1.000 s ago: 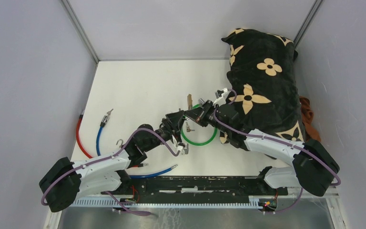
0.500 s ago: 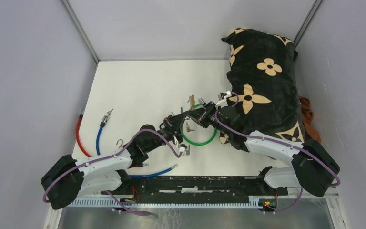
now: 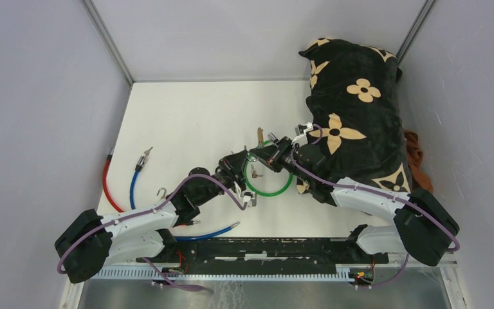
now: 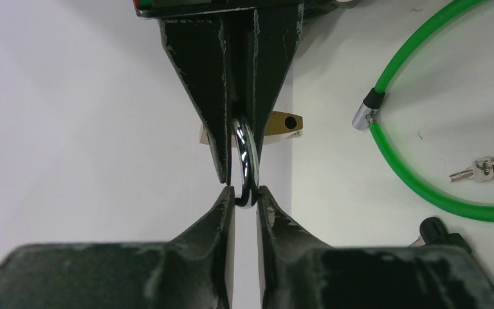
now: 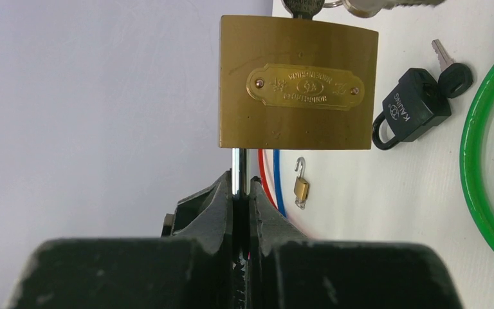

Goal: Lock with the key
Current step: Lock the lock.

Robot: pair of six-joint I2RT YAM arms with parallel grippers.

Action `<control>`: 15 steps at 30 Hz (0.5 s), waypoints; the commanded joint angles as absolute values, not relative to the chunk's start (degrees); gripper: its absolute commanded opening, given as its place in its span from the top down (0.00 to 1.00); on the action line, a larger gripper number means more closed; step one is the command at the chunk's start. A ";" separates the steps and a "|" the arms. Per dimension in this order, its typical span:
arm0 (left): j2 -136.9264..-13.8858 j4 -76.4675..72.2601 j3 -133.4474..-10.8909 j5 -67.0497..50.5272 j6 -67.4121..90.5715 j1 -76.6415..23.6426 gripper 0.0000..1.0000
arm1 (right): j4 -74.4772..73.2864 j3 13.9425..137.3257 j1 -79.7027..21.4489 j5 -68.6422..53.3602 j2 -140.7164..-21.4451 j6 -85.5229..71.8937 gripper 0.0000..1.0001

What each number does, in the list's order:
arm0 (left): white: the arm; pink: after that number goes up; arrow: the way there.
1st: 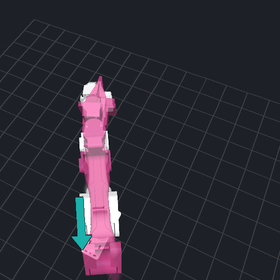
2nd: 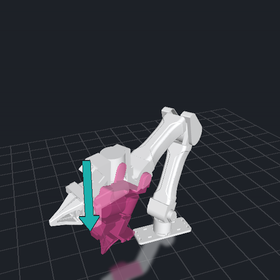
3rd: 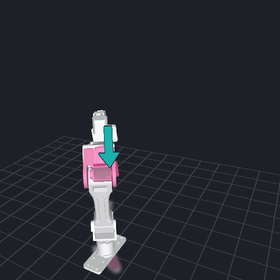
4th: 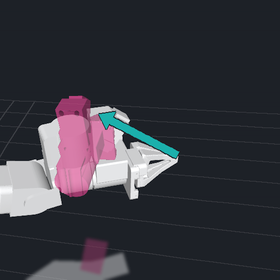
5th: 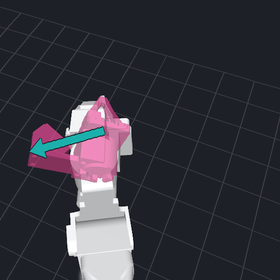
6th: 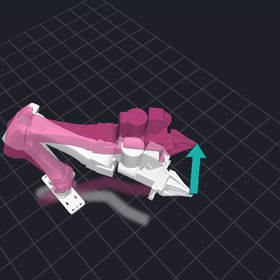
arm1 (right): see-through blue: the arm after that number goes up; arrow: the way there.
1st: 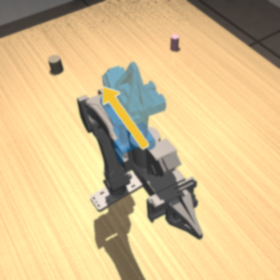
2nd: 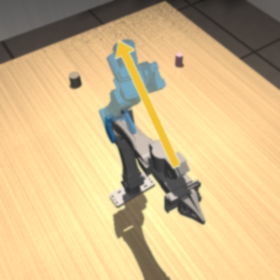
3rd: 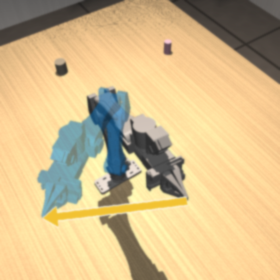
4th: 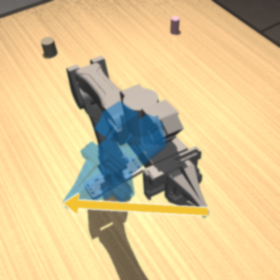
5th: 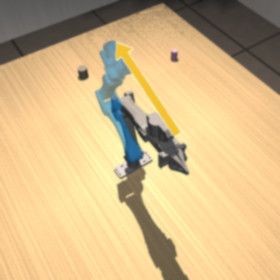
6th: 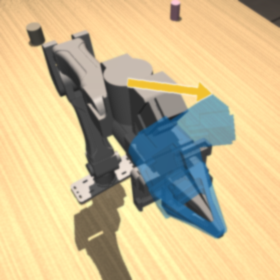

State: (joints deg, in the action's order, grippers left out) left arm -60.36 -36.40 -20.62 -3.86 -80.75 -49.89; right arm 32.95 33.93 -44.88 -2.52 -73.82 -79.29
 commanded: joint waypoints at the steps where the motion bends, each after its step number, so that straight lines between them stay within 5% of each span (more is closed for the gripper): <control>1: -60.25 -38.79 -22.67 -5.12 -81.40 -49.56 0.72 | 42.73 36.39 -44.87 -4.12 -72.17 -78.21 1.00; 8: -61.95 -38.94 -24.28 -6.59 -81.69 -49.60 0.67 | 43.13 36.30 -45.00 -4.12 -71.85 -78.65 1.00; 11: -62.54 -38.85 -24.54 -7.30 -82.18 -49.59 0.76 | 43.35 36.58 -45.30 -4.36 -72.06 -79.01 1.00; 13: -62.70 -39.01 -24.81 -7.59 -82.10 -49.67 0.94 | 43.60 36.49 -45.41 -4.56 -72.16 -79.44 1.00; 15: -62.75 -39.03 -25.15 -7.69 -81.58 -49.70 0.98 | 43.83 36.15 -45.42 -4.66 -72.16 -79.70 1.00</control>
State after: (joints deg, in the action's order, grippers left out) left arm -62.22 -36.71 -22.31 -5.13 -82.81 -49.60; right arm 33.12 33.93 -44.82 -3.64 -73.82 -80.60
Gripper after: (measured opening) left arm 0.100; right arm 0.070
